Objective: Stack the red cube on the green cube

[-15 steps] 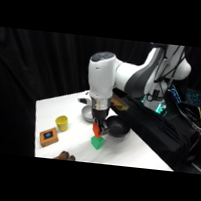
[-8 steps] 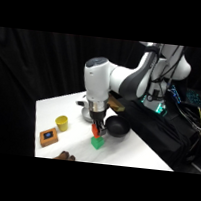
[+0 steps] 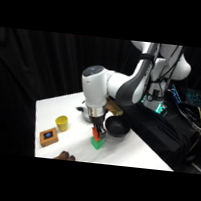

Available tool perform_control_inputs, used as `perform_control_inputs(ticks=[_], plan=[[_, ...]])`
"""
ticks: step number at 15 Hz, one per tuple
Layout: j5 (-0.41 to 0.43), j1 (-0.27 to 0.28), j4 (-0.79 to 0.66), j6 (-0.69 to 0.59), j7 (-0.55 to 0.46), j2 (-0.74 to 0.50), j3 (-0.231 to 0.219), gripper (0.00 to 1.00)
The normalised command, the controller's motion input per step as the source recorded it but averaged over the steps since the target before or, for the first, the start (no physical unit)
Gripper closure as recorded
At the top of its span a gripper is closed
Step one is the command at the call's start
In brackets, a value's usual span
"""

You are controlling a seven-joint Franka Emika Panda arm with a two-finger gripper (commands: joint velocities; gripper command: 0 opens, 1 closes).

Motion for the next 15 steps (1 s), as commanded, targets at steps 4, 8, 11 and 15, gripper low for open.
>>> perform_control_inputs(ticks=[4, 8, 11, 15], plan=[[0.156, -0.063, 0.12, 0.01, -0.18, 0.08, 0.052, 0.75], [0.152, -0.063, 0.10, 0.05, -0.18, 0.05, 0.051, 0.75], [0.145, -0.062, 0.10, 0.05, -0.17, 0.06, 0.044, 0.75], [0.135, -0.052, 0.11, 0.03, -0.15, 0.07, 0.032, 0.24]])
